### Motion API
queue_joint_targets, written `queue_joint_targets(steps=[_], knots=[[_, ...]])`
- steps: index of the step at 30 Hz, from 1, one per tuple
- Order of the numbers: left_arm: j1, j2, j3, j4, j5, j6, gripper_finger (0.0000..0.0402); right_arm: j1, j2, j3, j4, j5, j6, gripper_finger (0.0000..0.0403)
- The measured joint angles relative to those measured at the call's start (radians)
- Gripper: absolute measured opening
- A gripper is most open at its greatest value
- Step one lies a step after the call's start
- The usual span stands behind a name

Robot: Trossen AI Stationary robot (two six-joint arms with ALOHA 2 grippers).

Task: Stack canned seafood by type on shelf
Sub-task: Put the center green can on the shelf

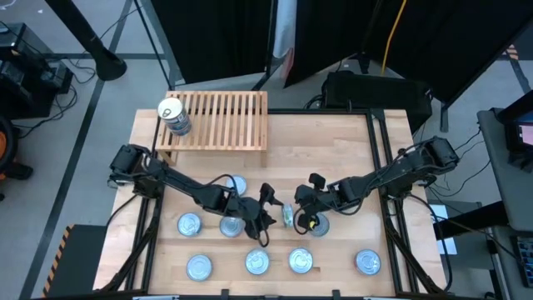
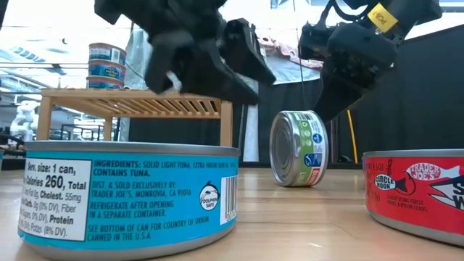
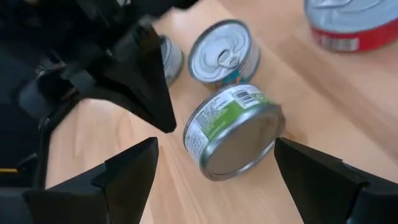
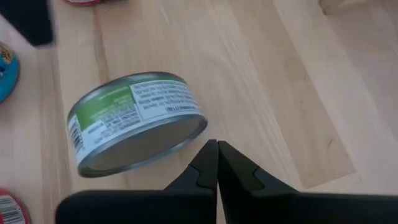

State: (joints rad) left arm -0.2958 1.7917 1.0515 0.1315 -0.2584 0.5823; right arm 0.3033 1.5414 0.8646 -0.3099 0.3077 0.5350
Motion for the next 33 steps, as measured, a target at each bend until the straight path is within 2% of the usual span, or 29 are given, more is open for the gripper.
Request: queue_joint_targets(steps=[8, 16, 28, 33], knots=[[0.021, 0.092, -0.001, 0.097, -0.014, 0.048, 0.0329, -0.003, 0.042, -0.001, 0.086, -0.075, -0.045, 0.0], [0.021, 0.098, -0.001, 0.128, -0.023, 0.054, 0.0329, -0.024, 0.08, -0.001, 0.132, -0.073, -0.121, 0.0], [0.034, 0.098, 0.0, 0.15, 0.028, 0.023, 0.0329, -0.031, 0.08, -0.001, 0.198, -0.071, -0.237, 0.0], [0.072, 0.097, 0.0, 0.149, 0.127, -0.079, 0.0329, -0.027, 0.08, -0.001, 0.228, -0.071, -0.28, 0.0]])
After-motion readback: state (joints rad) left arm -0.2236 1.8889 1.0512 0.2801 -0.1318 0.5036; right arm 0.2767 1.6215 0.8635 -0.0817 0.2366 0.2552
